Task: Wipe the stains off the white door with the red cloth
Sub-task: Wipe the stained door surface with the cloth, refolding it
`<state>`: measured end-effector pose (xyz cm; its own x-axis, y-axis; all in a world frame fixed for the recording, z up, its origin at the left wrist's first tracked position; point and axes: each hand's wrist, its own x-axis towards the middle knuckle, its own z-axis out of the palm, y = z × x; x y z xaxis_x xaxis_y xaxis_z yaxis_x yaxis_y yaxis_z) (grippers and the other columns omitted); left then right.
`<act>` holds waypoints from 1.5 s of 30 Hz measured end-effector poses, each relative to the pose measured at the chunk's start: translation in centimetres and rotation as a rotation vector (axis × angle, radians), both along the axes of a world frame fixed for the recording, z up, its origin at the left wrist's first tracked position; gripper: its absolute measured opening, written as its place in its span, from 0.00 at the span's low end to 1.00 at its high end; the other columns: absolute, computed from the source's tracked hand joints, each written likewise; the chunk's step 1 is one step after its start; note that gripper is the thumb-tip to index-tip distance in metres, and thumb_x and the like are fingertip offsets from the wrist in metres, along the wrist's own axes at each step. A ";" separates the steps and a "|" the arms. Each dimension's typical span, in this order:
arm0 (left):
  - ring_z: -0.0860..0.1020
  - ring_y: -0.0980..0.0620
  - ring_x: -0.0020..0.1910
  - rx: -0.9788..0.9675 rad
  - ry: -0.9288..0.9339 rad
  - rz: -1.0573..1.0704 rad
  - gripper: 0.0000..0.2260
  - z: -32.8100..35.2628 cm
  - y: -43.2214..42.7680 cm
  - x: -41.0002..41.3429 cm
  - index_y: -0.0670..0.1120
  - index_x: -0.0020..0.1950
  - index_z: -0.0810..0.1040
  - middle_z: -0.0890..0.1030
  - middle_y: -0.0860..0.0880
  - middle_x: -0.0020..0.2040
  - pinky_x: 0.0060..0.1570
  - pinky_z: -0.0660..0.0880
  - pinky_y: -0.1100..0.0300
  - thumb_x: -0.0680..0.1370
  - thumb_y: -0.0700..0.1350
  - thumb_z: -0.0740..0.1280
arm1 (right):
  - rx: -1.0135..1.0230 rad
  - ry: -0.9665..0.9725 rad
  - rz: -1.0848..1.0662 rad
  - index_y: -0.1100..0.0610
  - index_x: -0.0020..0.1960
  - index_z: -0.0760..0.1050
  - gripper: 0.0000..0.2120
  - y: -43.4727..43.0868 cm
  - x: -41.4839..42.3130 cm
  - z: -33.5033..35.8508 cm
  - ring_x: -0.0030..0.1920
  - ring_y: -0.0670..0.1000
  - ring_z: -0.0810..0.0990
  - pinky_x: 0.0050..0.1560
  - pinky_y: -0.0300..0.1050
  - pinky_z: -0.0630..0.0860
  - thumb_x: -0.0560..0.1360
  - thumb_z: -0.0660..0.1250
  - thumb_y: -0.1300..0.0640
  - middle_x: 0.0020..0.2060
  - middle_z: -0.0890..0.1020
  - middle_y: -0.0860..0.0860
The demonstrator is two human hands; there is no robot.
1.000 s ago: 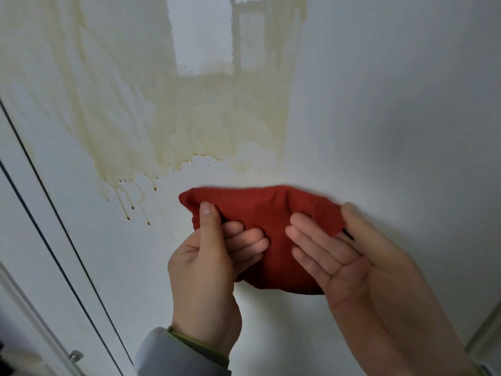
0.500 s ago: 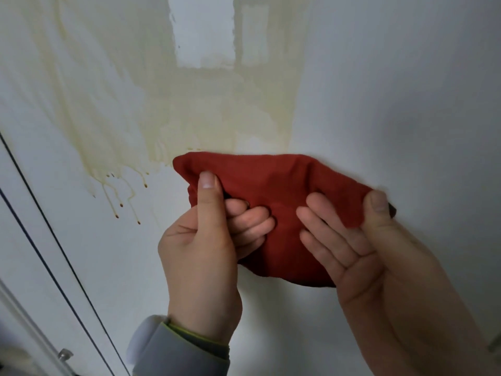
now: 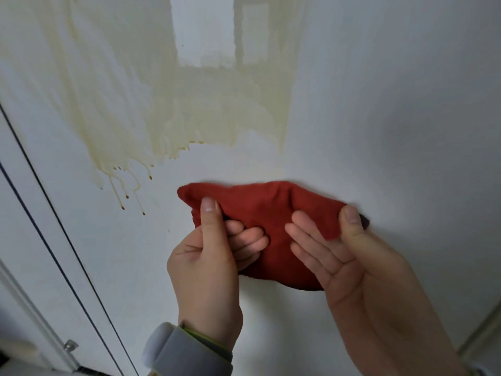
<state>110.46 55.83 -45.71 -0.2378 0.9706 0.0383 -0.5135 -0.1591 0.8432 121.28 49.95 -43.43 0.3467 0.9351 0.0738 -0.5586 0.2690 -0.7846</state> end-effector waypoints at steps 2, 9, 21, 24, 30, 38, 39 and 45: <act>0.86 0.40 0.33 -0.023 0.001 -0.005 0.23 -0.2 0.0 0.0 0.42 0.36 0.78 0.85 0.36 0.34 0.31 0.82 0.58 0.80 0.58 0.67 | -0.024 0.005 -0.001 0.51 0.35 0.87 0.13 0.0 0.1 0.0 0.48 0.58 0.88 0.52 0.49 0.83 0.69 0.65 0.50 0.46 0.87 0.62; 0.85 0.42 0.30 -0.045 -0.034 -0.032 0.22 1.7 -0.5 0.0 0.40 0.39 0.79 0.85 0.36 0.34 0.30 0.82 0.59 0.81 0.58 0.66 | -0.015 0.121 -0.040 0.60 0.56 0.78 0.18 -0.1 -0.6 1.5 0.45 0.62 0.88 0.46 0.49 0.84 0.69 0.66 0.53 0.45 0.86 0.68; 0.87 0.43 0.35 0.206 0.030 -0.132 0.20 16.4 1.2 -1.5 0.42 0.42 0.79 0.86 0.39 0.36 0.34 0.85 0.56 0.83 0.57 0.64 | 0.130 -0.071 -0.059 0.53 0.48 0.76 0.05 1.1 -0.3 16.2 0.43 0.58 0.89 0.46 0.49 0.85 0.81 0.64 0.55 0.44 0.87 0.63; 0.87 0.43 0.35 0.242 0.034 -0.142 0.20 20.9 1.4 -2.0 0.42 0.43 0.79 0.87 0.40 0.36 0.34 0.84 0.56 0.83 0.57 0.64 | 0.147 -0.081 -0.081 0.54 0.51 0.77 0.05 1.0 -0.7 20.8 0.42 0.58 0.89 0.46 0.50 0.86 0.82 0.64 0.55 0.42 0.87 0.61; 0.88 0.43 0.38 0.252 0.108 -0.158 0.20 23.1 0.6 -2.9 0.41 0.45 0.81 0.87 0.40 0.38 0.40 0.85 0.54 0.83 0.57 0.64 | 0.159 -0.091 -0.106 0.60 0.59 0.75 0.11 0.8 -1.5 22.8 0.43 0.58 0.88 0.48 0.51 0.82 0.82 0.65 0.53 0.42 0.87 0.61; 0.85 0.47 0.32 0.388 0.488 0.085 0.14 19.6 0.3 -5.0 0.42 0.38 0.82 0.84 0.45 0.32 0.39 0.79 0.55 0.79 0.50 0.71 | 0.189 -0.034 -0.123 0.61 0.65 0.74 0.17 0.4 -1.4 21.0 0.46 0.59 0.88 0.51 0.52 0.80 0.80 0.65 0.52 0.45 0.87 0.62; 0.84 0.48 0.31 0.379 0.509 0.085 0.15 19.6 0.1 -5.1 0.42 0.37 0.82 0.84 0.45 0.31 0.39 0.78 0.55 0.79 0.50 0.71 | 0.182 -0.032 -0.132 0.62 0.63 0.75 0.17 0.4 -1.5 20.7 0.46 0.59 0.88 0.51 0.52 0.80 0.80 0.65 0.52 0.45 0.87 0.62; 0.84 0.46 0.30 0.021 0.145 -0.380 0.23 23.6 -0.8 -4.1 0.39 0.46 0.83 0.86 0.40 0.36 0.29 0.80 0.58 0.85 0.57 0.60 | 0.123 -0.006 -0.133 0.62 0.62 0.77 0.15 0.3 -1.4 20.8 0.45 0.60 0.88 0.50 0.52 0.80 0.81 0.65 0.53 0.45 0.87 0.63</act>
<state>106.32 54.98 -22.15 0.1474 0.9869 0.0660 -0.4155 0.0013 0.9096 119.85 50.23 -22.62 0.4655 0.8650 0.1871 -0.5075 0.4341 -0.7443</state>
